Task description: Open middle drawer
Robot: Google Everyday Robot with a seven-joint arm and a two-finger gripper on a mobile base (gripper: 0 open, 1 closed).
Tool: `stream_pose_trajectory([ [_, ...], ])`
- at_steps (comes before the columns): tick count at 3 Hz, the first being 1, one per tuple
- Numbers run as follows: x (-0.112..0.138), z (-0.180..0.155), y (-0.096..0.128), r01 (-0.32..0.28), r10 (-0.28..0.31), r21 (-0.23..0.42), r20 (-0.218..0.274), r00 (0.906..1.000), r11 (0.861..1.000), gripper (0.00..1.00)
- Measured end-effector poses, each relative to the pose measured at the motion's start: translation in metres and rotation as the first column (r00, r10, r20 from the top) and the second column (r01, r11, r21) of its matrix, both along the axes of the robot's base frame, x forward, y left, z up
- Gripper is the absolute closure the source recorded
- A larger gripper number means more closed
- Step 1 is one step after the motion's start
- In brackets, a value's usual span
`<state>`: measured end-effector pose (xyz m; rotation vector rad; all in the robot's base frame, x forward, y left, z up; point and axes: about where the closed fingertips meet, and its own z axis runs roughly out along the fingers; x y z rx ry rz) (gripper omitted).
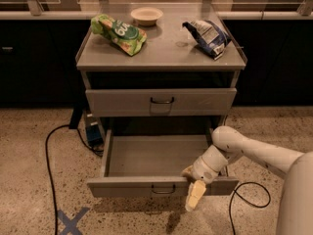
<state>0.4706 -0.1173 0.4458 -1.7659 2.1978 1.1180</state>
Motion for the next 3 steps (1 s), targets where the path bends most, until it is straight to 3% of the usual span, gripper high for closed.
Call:
stream_pose_trajectory([
  [2, -0.002, -0.001, -0.001, -0.002, 0.002, 0.005, -0.019, 0.9998, 1.0, 0.0],
  [3, -0.02, 0.007, -0.001, -0.012, 0.013, 0.027, -0.047, 0.9988, 1.0, 0.0],
])
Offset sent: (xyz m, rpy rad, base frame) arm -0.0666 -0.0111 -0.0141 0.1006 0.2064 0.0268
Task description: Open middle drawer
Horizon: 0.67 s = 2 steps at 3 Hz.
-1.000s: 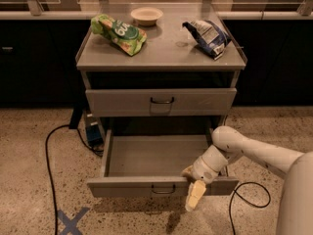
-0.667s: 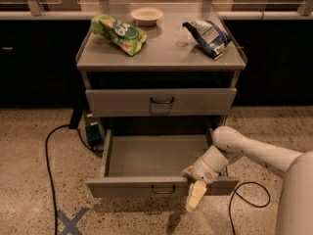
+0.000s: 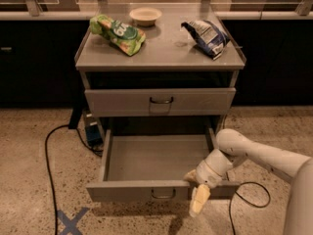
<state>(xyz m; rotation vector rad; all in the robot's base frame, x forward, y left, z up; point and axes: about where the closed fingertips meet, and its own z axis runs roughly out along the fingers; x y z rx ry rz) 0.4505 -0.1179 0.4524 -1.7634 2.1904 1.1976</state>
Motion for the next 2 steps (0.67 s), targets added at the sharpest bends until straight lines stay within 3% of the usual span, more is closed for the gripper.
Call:
stream_pose_trajectory([
  [2, -0.054, 0.02, -0.002, -0.02, 0.025, 0.065, -0.077, 0.9967, 0.998, 0.0],
])
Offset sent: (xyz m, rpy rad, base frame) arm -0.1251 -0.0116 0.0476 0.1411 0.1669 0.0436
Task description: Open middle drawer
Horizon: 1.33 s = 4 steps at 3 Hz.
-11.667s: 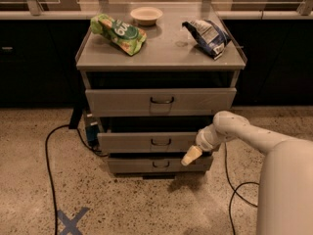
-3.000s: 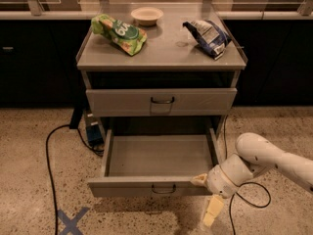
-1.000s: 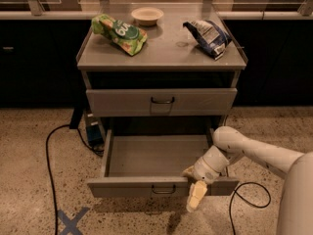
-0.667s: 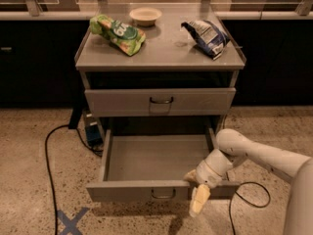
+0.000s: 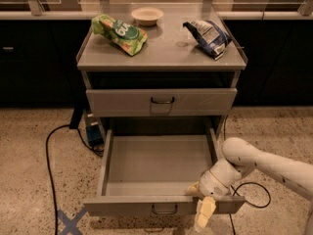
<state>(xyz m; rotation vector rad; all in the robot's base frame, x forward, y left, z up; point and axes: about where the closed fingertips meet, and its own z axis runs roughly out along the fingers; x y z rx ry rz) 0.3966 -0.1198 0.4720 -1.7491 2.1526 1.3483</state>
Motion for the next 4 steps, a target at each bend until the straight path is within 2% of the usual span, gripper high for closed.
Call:
stream_pose_trajectory([
  [1, 0.0, 0.0, 0.0, -0.001, 0.001, 0.0, 0.0, 1.0, 1.0, 0.0],
  [2, -0.023, -0.001, 0.001, -0.049, 0.049, -0.024, 0.001, 0.9988, 0.998, 0.0],
  [3, -0.033, 0.003, 0.002, -0.072, 0.072, -0.022, 0.001, 0.9974, 0.997, 0.0],
  [4, -0.071, 0.021, 0.003, -0.122, 0.122, 0.009, -0.004, 0.9925, 0.992, 0.0],
])
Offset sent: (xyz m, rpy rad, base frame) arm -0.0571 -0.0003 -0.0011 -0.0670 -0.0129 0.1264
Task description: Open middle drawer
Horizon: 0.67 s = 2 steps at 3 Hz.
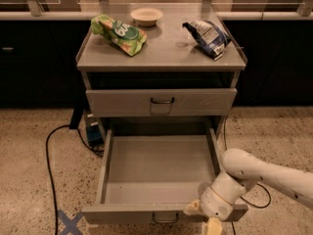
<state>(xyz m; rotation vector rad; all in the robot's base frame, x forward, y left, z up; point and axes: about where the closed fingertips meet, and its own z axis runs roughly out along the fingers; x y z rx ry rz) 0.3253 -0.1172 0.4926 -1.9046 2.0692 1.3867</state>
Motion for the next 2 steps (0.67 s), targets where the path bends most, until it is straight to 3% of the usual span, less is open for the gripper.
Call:
stream_pose_trajectory([
  [1, -0.0285, 0.0181, 0.0031, 0.031, -0.028, 0.036, -0.061, 0.9977, 0.999, 0.0],
  [2, -0.0291, 0.0188, 0.0035, 0.036, -0.033, 0.04, -0.065, 0.9973, 0.999, 0.0],
])
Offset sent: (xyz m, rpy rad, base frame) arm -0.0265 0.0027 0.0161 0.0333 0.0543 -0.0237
